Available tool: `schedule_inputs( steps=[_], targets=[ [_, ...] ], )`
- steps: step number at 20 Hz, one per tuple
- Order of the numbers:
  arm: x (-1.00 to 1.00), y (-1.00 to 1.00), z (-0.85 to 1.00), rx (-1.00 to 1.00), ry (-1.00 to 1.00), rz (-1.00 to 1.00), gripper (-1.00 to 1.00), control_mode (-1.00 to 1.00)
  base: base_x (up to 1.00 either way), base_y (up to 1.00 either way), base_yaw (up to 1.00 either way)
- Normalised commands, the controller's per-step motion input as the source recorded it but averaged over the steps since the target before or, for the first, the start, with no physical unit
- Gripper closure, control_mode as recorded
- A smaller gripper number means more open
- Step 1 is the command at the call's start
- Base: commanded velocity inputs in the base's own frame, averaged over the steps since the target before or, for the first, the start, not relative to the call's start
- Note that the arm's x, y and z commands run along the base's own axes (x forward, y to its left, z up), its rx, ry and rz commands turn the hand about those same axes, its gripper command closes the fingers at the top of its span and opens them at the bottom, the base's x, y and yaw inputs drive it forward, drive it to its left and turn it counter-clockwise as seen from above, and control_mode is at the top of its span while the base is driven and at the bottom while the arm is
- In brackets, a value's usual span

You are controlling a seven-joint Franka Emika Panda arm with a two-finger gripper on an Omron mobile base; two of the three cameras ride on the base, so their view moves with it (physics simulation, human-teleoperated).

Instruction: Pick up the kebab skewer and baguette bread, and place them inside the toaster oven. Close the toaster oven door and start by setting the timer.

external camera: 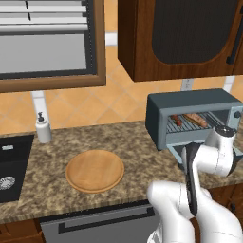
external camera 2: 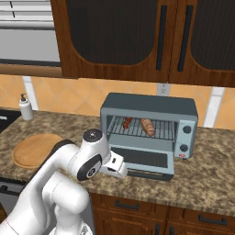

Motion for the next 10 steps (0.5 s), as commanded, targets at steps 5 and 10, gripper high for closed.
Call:
schedule_inputs(
  steps=[5, 10],
  targets=[
    [0.02, 0.0, -0.23, 0.0, 0.0, 0.07, -1.0, -1.0, 0.0, 0.0, 0.0],
    [0.12, 0.0, -0.22, 0.0, 0.01, 0.02, -1.0, -1.0, 0.0, 0.0, 0.0]
  ],
)
